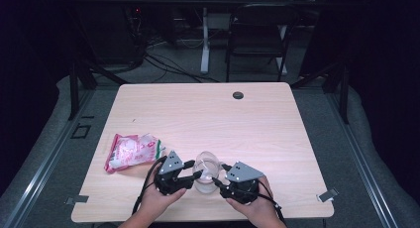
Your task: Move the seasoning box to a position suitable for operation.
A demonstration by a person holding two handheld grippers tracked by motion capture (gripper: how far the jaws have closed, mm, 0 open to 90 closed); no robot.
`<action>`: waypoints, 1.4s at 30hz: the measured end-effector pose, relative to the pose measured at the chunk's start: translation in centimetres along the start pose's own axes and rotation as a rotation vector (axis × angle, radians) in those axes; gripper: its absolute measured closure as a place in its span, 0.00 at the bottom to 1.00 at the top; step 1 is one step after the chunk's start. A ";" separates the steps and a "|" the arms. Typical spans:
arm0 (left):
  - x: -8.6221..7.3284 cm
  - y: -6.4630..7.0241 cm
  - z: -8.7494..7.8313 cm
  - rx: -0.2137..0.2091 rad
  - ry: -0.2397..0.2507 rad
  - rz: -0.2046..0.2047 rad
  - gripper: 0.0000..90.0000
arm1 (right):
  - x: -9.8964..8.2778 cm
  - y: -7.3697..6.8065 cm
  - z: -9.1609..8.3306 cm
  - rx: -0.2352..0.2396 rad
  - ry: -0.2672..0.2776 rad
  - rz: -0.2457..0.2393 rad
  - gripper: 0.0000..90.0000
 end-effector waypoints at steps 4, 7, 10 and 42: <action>0.0 0.0 0.0 0.001 -0.001 0.003 0.62 | 0.0 0.0 0.0 -0.001 0.006 -0.001 0.55; -0.1 -0.1 0.0 0.002 0.000 0.006 0.65 | 0.0 0.1 -0.1 -0.005 0.011 0.001 0.56; -0.1 -0.1 0.0 0.003 0.000 0.011 0.66 | 0.0 0.1 -0.1 -0.002 0.016 0.004 0.60; -0.2 -0.2 0.0 0.001 0.005 0.010 0.67 | -0.8 2.1 -1.3 0.003 0.038 0.088 0.72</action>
Point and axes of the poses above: each handheld gripper's, and its own axes: z roughly forward along the jaws, x roughly out of its top, y roughly to its right, the point moved 1 cm from there along z, roughly forward along the jaws, and after that the axes turned 2 degrees about -x, right-handed, at the moved point
